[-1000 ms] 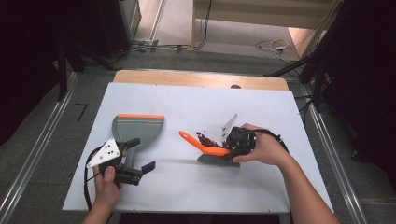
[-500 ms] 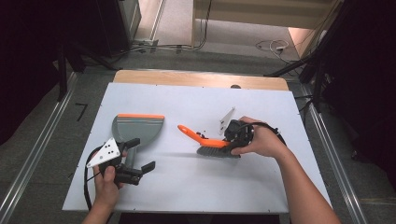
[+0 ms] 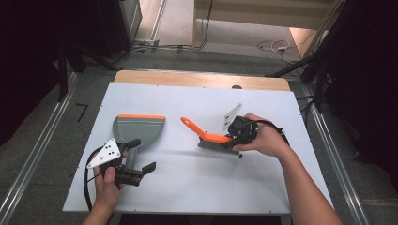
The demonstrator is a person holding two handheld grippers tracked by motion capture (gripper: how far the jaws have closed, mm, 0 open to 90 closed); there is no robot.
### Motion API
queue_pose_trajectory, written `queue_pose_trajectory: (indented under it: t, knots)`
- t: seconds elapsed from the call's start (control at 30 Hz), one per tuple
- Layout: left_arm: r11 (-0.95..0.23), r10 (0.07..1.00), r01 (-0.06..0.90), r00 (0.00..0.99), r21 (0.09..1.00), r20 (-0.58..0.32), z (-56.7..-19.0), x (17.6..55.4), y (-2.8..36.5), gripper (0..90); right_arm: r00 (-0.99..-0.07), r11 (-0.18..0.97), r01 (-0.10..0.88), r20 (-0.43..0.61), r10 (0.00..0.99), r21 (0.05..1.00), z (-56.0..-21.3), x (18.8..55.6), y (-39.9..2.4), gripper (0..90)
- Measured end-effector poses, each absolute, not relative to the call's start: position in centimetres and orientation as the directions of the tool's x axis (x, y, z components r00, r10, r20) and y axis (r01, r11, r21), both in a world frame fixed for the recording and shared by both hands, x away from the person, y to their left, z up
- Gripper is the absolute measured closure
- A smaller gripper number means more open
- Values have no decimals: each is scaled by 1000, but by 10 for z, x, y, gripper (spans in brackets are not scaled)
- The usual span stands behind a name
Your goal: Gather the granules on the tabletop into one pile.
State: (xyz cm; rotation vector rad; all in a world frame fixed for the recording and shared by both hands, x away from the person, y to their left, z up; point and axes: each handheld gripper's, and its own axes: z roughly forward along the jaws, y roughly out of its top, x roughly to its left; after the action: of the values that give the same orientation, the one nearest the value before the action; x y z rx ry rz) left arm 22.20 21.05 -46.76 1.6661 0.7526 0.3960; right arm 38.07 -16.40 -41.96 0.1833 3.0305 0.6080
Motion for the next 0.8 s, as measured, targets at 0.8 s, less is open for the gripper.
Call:
queue_pose_trajectory:
  t: [0.8]
  knots:
    - [-87, 665, 264, 734, 961, -141, -467, 223, 207, 3, -411, 389, 825, -38, 911, 410, -436, 345, -209, 682]
